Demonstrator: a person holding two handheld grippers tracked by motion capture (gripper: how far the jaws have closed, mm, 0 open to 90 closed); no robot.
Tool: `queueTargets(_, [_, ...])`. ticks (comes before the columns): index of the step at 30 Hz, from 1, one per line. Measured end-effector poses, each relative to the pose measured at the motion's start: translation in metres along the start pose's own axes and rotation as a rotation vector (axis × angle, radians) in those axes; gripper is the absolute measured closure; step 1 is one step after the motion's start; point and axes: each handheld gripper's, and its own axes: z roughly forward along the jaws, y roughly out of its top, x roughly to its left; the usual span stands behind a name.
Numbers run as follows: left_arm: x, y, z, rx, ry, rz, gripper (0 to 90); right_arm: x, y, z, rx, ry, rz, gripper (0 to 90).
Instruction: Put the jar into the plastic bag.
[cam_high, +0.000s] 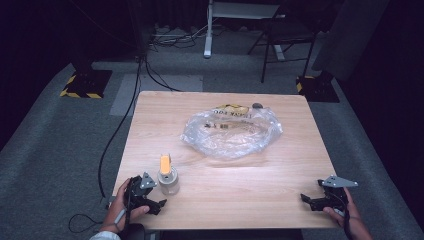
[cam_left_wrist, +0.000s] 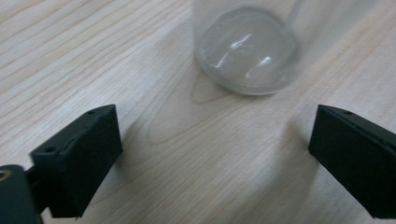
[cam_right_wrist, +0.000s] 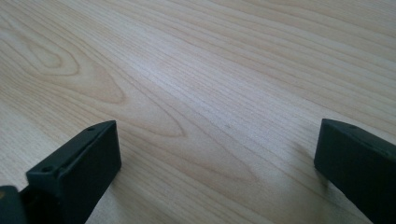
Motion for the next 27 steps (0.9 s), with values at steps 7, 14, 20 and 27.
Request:
queueTargets(7, [0.001, -0.001, 0.0, -0.011, 0.006, -0.005, 0.0, 0.0, 0.0, 0.0, 0.0, 0.0, -0.001, 0.4])
queueTargets(14, [0.001, 0.001, 0.002, -0.004, -0.005, 0.01, 0.0, 0.0, 0.0, 0.0, -0.001, 0.001, -0.001, 0.5])
queueTargets(20, [0.001, 0.007, 0.004, 0.008, -0.001, 0.022, 0.0, 0.0, 0.0, 0.0, 0.0, 0.002, -0.002, 0.4])
queueTargets(27, [-0.003, 0.012, 0.003, 0.007, 0.042, 0.048, 3.1, 0.0, 0.0, 0.0, 0.0, 0.002, -0.002, 0.4])
